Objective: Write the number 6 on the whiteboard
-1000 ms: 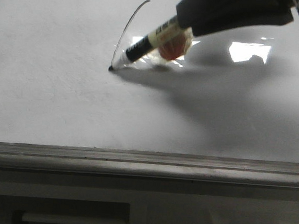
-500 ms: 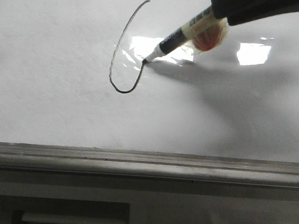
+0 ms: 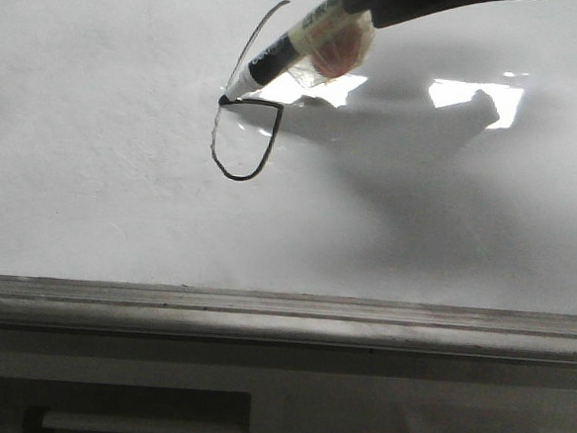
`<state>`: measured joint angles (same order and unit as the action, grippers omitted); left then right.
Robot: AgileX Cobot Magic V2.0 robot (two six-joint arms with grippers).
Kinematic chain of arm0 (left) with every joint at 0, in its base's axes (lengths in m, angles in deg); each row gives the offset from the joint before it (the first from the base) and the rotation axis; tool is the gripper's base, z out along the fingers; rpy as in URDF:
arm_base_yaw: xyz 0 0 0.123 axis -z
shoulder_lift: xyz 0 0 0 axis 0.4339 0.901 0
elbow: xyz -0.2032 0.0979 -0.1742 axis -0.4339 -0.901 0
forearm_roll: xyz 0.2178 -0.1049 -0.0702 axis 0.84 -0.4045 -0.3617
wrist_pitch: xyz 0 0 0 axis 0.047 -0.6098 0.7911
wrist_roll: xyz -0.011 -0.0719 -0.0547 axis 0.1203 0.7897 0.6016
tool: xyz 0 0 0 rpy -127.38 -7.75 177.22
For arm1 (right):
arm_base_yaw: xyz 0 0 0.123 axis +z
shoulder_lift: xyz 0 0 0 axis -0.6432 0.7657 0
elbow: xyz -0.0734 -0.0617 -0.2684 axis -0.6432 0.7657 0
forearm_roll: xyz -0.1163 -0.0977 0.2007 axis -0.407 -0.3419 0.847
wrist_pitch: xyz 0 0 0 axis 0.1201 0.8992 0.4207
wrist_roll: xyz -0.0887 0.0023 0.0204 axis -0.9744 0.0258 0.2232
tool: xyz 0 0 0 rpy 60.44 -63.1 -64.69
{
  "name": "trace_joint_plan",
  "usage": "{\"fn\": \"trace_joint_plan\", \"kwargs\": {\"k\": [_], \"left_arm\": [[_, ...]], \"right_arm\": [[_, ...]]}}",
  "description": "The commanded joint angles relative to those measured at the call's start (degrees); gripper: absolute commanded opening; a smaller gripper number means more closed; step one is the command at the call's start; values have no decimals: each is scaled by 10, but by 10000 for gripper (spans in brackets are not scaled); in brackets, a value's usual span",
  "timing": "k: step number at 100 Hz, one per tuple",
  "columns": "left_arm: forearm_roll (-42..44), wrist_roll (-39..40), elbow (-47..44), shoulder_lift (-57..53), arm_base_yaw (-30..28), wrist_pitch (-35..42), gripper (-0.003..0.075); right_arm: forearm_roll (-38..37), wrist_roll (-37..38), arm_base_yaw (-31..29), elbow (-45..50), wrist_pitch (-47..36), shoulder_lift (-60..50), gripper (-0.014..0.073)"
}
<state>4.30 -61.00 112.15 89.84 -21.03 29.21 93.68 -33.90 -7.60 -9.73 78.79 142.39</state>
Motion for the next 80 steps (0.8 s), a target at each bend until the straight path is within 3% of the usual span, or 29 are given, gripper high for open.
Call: {"fn": "trace_joint_plan", "kwargs": {"k": [1,16,30,53,80], "left_arm": [[-28,-1,14,-2,-2,25,512],[-35,-5,14,-2,12,22,512],[-81,-91,14,5,61,-14,512],[-131,-155,14,53,187,-19,512],[-130,-169,32,131,330,70,512]], "right_arm": [[-7,-1,-3,-21,-27,-6,-50],[-8,-1,-3,-23,5,-51,-50],[-8,-1,-3,-23,33,-97,-50],[-8,-1,-3,-23,73,-102,-50],[-8,-20,-3,-49,141,-84,-50]]}}
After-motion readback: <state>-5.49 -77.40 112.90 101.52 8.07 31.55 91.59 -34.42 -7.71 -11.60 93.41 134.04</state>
